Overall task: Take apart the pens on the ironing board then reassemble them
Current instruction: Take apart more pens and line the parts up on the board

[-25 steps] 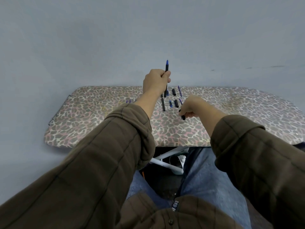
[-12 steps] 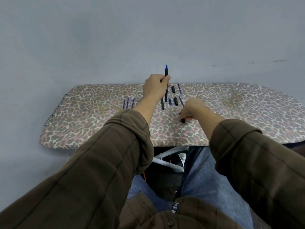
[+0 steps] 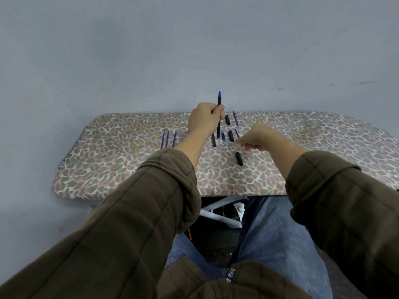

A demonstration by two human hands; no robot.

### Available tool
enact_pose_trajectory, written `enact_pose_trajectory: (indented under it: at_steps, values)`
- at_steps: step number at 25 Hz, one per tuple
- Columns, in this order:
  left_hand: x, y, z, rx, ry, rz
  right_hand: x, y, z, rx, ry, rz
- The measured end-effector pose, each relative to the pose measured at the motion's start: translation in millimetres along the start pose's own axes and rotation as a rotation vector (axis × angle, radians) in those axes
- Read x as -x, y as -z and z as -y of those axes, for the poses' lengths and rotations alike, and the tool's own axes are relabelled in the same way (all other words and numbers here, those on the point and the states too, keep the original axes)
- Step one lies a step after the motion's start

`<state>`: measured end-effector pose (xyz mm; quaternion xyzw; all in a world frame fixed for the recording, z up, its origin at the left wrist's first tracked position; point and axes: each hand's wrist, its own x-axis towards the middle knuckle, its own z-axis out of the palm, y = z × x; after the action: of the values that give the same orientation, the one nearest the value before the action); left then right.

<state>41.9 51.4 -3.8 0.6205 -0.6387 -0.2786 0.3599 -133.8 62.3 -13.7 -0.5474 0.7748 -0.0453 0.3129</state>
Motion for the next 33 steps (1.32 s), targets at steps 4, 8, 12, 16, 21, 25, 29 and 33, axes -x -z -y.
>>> enact_pose_trajectory:
  at_steps: [4, 8, 12, 16, 21, 25, 29, 33]
  values:
    - [-4, 5, -17, 0.02, -0.032, 0.017, 18, 46, 29, -0.437, 0.24, -0.163]
    - [-5, 13, -45, 0.047, -0.061, 0.001, 42, 71, 66, -0.504, 0.442, -0.263]
    - [-9, 29, -64, 0.101, -0.1, -0.059, 47, 90, 82, -0.491, 0.499, -0.432]
    - [-15, 41, -75, 0.115, -0.132, -0.129, 52, 101, 91, -0.499, 0.5, -0.489]
    - [-17, 47, -87, 0.109, -0.175, -0.18, 58, 109, 104, -0.496, 0.507, -0.555]
    - [-22, 49, -89, 0.077, -0.182, -0.185, 57, 112, 110, -0.431, 0.531, -0.552]
    - [-26, 50, -86, 0.08, -0.196, -0.146, 57, 118, 112, -0.445, 0.576, -0.475]
    - [-31, 51, -81, 0.11, -0.203, -0.125, 55, 118, 107, -0.566, 0.648, -0.327]
